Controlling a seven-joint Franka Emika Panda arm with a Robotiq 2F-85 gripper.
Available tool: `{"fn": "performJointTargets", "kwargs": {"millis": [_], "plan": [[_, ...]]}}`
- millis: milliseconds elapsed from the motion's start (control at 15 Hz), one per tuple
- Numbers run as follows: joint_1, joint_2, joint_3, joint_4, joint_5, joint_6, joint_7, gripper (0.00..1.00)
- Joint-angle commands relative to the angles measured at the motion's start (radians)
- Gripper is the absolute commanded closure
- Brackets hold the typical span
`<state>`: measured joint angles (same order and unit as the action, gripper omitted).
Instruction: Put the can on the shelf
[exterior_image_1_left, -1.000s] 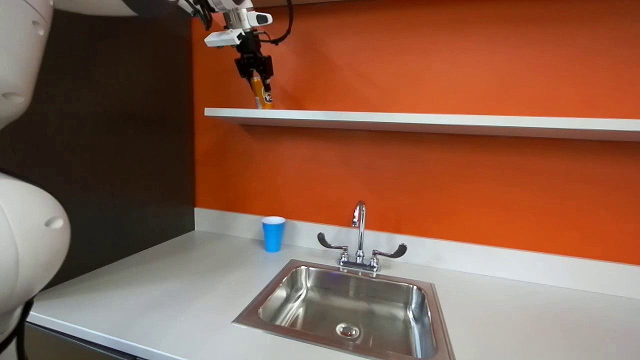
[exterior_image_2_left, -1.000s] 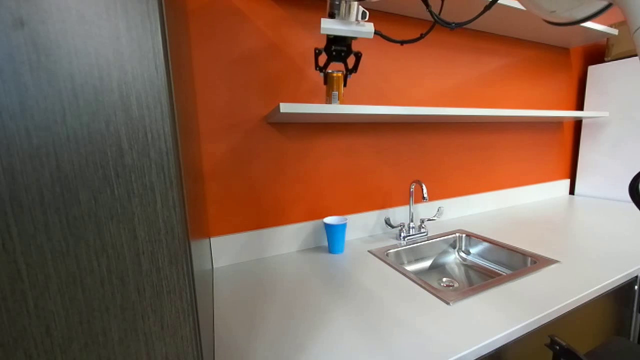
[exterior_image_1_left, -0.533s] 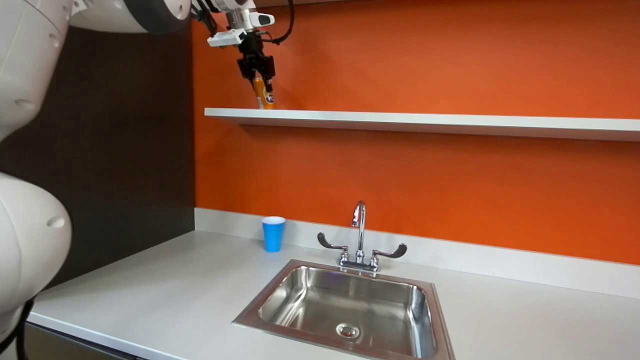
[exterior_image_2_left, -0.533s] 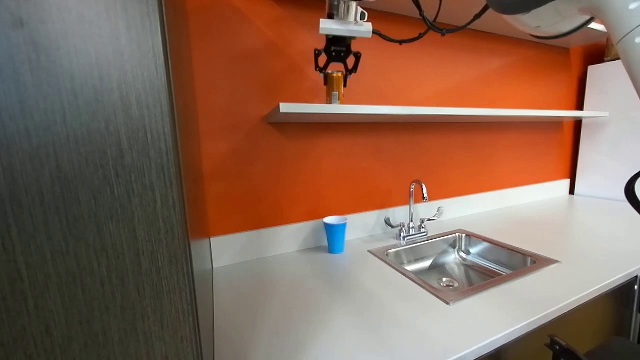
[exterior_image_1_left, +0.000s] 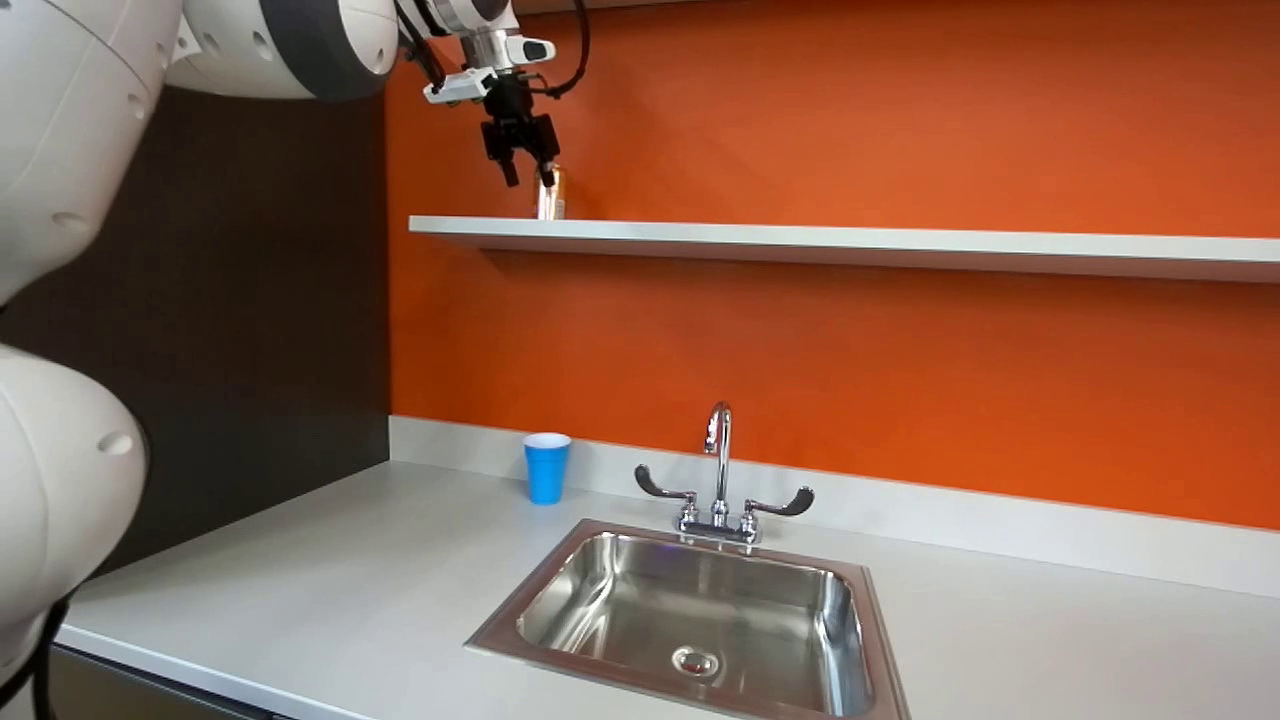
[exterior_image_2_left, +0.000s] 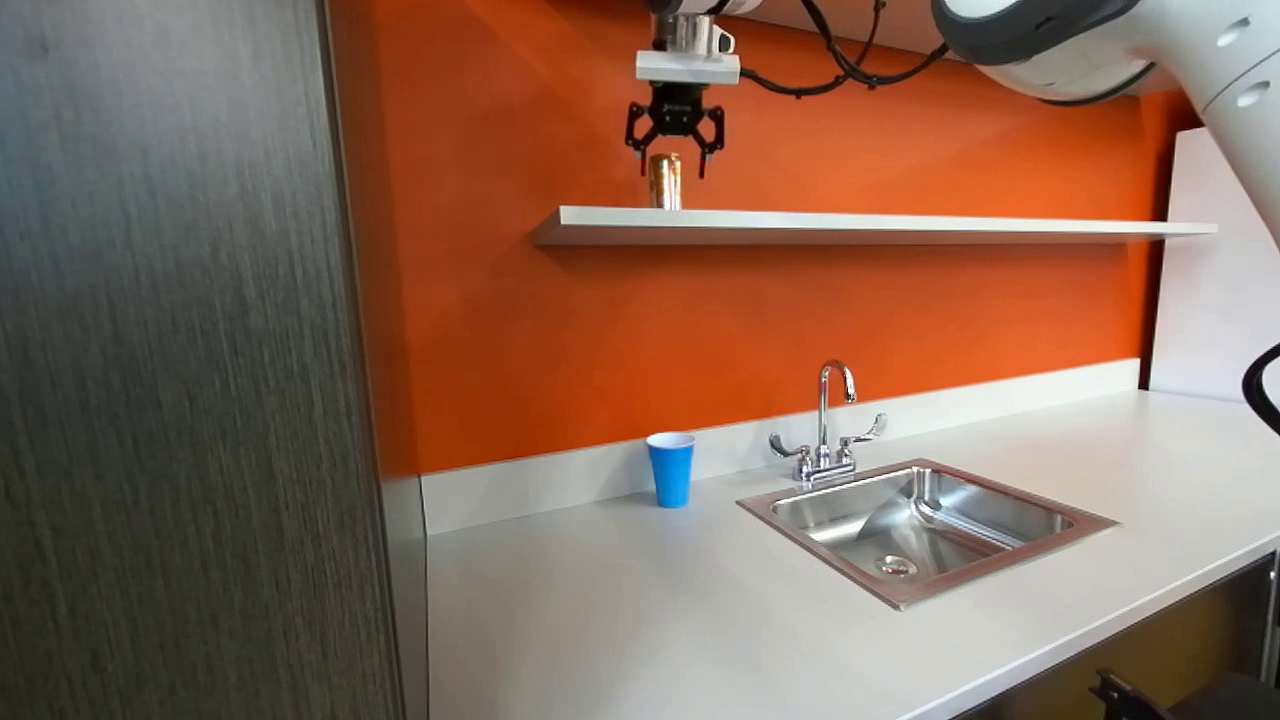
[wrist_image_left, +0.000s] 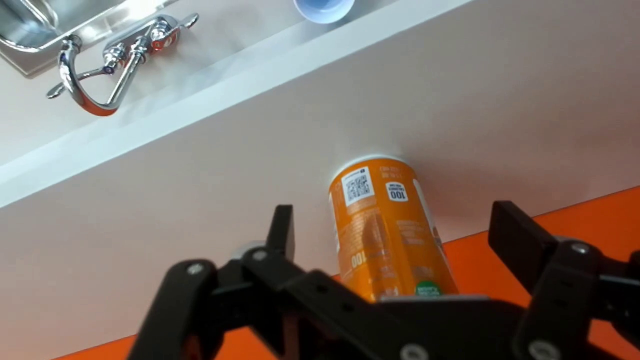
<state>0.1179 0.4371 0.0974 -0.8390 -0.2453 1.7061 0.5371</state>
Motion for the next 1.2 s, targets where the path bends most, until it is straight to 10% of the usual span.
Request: {"fn": "performJointTargets", "kwargs": {"millis": [0, 1133], "plan": [[0.011, 0.003, -0.010, 0.044, -0.015, -0.045, 0.025, 0.00], [-0.022, -0.427, -0.003, -0.407, 0.068, -0.028, -0.047, 0.00]]}}
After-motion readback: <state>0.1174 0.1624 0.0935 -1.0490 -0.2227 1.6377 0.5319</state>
